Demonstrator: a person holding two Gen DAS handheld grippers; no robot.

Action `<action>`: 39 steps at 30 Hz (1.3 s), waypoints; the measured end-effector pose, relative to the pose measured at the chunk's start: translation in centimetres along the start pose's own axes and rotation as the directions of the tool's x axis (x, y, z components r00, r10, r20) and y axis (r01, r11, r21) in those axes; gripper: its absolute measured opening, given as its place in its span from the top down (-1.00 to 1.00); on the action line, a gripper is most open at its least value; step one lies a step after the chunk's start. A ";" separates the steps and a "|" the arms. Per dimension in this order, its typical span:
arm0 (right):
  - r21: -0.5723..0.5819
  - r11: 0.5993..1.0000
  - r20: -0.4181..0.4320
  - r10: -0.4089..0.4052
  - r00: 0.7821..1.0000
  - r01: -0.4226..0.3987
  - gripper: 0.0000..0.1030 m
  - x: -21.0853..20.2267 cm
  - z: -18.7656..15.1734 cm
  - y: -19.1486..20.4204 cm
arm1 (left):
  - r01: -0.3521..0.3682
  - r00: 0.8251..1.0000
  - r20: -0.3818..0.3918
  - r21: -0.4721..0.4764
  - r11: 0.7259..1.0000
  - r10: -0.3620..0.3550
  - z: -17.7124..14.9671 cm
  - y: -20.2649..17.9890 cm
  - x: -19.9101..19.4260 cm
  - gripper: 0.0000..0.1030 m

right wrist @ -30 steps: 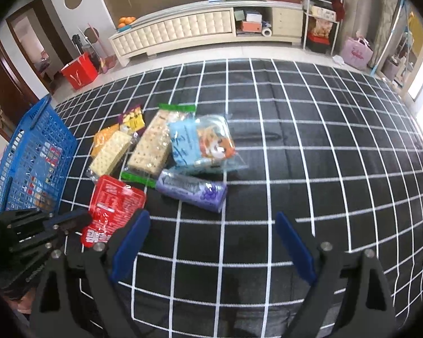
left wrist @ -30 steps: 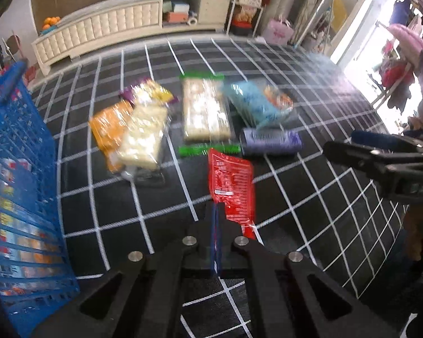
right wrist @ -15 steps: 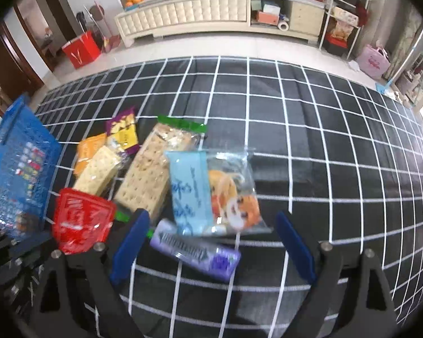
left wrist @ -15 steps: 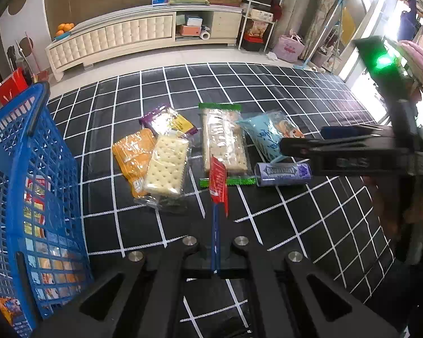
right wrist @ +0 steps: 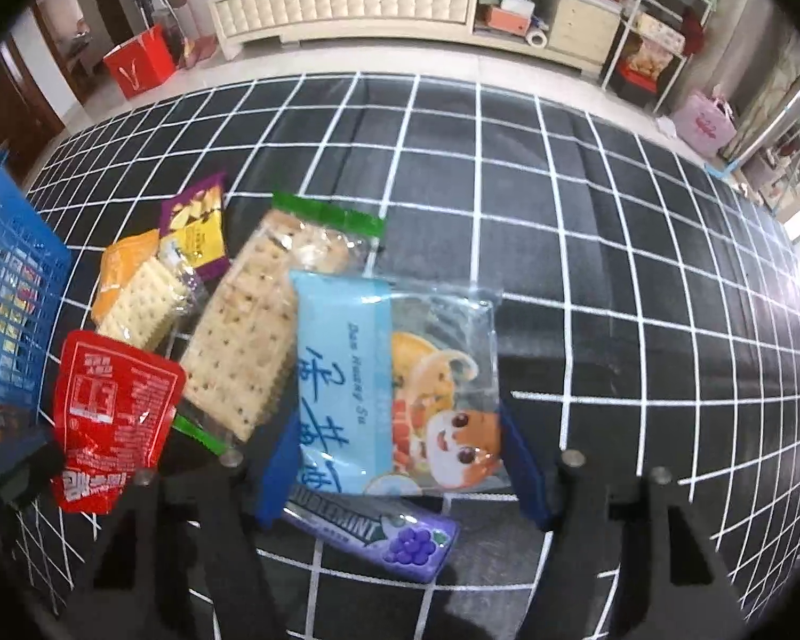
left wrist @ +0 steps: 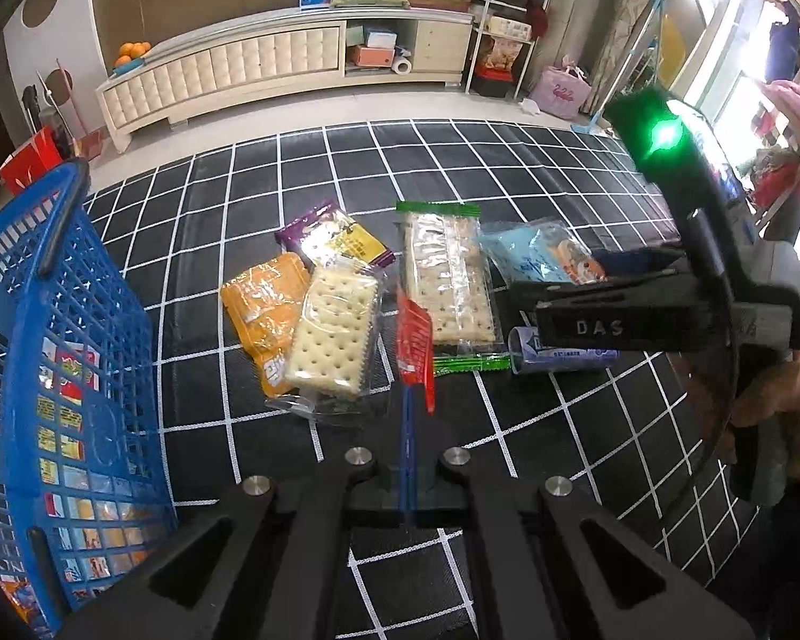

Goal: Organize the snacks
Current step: 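Grasp the blue cartoon-dog bread bag with the right gripper while left holds red packet, then carry both packets over the blue basket and open both grippers to drop them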

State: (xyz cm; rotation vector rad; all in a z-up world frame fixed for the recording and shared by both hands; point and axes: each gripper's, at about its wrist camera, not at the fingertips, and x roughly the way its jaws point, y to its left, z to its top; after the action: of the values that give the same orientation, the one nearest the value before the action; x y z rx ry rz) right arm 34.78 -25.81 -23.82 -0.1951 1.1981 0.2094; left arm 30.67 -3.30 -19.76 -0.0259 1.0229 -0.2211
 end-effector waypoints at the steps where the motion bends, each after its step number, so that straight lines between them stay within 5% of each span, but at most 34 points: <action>1: -0.016 1.000 0.005 -0.007 1.000 0.007 -0.36 -0.2 -0.2 0.2 | 0.001 1.000 0.001 0.000 1.000 -0.001 0.0 0.0 0.0 1.00; 15: -0.003 0.999 0.103 0.033 0.994 -0.033 -0.35 -7.9 -3.9 1.6 | 0.007 0.999 0.053 0.012 1.000 -0.007 -1.1 -0.2 -3.2 1.00; 39: -0.118 0.990 0.304 0.106 0.947 -0.073 -0.35 -22.2 -6.3 9.8 | 0.014 0.971 0.239 -0.010 1.000 -0.011 -3.4 2.9 -17.6 1.00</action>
State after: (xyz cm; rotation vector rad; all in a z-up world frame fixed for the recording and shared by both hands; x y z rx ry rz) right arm 18.75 -19.24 -5.71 -0.1922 0.8844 0.3702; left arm 19.41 3.22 -7.05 -0.0677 0.7836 -0.2179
